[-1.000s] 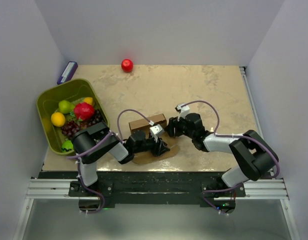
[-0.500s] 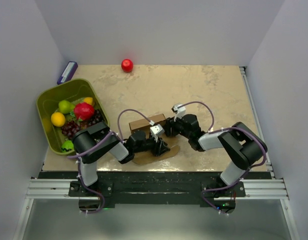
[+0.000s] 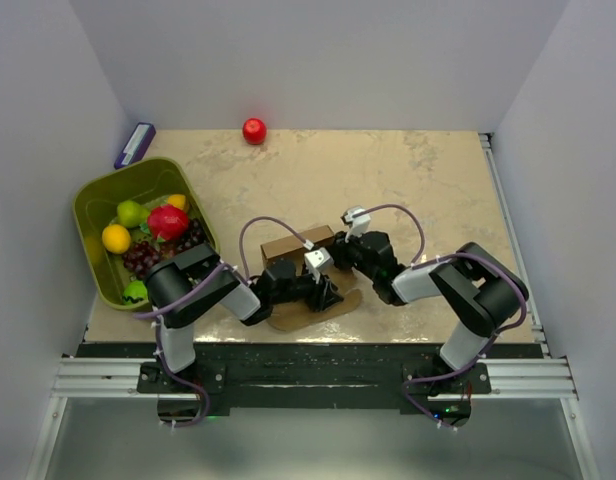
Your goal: Fold the paper box
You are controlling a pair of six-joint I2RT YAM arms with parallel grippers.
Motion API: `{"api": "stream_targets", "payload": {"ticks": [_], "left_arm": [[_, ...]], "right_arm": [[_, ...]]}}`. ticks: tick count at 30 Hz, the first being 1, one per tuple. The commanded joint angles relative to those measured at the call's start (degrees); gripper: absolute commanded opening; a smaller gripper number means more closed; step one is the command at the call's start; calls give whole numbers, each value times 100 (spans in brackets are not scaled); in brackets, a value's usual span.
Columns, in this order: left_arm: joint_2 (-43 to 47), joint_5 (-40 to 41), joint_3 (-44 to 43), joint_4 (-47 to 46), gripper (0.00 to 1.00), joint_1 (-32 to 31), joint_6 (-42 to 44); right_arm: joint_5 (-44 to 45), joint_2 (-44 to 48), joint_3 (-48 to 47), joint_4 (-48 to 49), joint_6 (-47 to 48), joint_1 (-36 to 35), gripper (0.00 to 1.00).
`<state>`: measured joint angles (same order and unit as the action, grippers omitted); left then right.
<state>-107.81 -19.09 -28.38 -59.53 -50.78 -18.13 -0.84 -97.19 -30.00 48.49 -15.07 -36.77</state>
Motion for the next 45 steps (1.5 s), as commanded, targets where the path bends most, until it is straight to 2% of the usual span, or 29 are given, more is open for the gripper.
{"api": "stream_targets", "payload": {"ticks": [1,3,7,8,12,15,17,24,32,35,36,38,41,45], "left_arm": [[128,484,-71,1610,50,-142,178],[339,599,-115,1786,53,-160,161],[611,853,-299,2129,73,-160,126],[743,959,-343,2243,75,-160,99],[1261,1284,-396,2778,84,-160,55],[1709,1416,-361,3156,87,-160,108],[2051,1487,-326,3385,94,-160,126],[3405,1496,-273,4465,96,-160,161],[4372,960,-1028,5565,97,-151,275],[4671,1520,-1441,6170,98,-107,223],[4716,2071,-1547,6564,100,-55,39],[4778,2435,-1732,6857,100,252,-277],[4682,2586,-1601,6849,100,683,-497],[4304,2620,-1565,6402,100,789,-419]], "right_arm": [[760,261,-32,118,171,-146,19],[813,340,-6,21,250,-155,12],[866,525,38,-374,355,-163,4],[884,578,64,-393,373,-172,1],[989,736,231,-472,373,-163,0],[1121,911,354,-560,382,-163,0],[1191,999,389,-691,382,-163,0],[1315,1228,451,-876,329,-172,0],[1411,1334,407,-1061,285,-181,0],[1455,1378,372,-1122,268,-216,0],[1481,1395,381,-1140,268,-207,0],[1534,1439,381,-1184,250,-225,0],[1526,1448,398,-1158,233,-260,0],[1534,1369,363,-1175,233,-330,0]]}}
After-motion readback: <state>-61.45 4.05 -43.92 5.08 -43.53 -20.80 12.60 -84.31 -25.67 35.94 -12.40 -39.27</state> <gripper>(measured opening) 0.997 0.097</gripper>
